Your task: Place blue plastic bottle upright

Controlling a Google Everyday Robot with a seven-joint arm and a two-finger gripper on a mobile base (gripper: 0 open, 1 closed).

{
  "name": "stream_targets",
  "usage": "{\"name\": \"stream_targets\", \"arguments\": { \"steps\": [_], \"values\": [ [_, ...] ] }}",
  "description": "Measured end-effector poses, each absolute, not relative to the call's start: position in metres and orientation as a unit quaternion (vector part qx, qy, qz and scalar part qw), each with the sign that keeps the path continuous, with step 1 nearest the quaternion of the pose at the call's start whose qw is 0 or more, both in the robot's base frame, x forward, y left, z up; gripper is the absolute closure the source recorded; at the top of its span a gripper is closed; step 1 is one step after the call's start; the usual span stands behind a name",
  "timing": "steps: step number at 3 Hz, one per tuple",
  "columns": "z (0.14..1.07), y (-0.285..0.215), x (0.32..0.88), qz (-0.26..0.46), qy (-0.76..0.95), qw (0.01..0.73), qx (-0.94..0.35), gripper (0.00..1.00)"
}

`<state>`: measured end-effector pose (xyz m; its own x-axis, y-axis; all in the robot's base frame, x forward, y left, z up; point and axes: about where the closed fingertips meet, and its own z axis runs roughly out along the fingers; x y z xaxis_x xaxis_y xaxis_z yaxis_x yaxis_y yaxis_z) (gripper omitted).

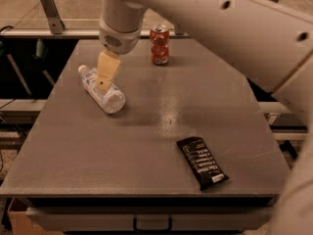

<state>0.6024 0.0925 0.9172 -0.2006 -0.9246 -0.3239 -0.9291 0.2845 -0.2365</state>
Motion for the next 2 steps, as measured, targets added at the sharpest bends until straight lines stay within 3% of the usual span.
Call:
{"name": "stream_targets", "arguments": {
  "steps": [2],
  "values": [
    [0.883,0.144,0.663,0.040,0.845,0.198,-0.495,0.00]
  ]
}}
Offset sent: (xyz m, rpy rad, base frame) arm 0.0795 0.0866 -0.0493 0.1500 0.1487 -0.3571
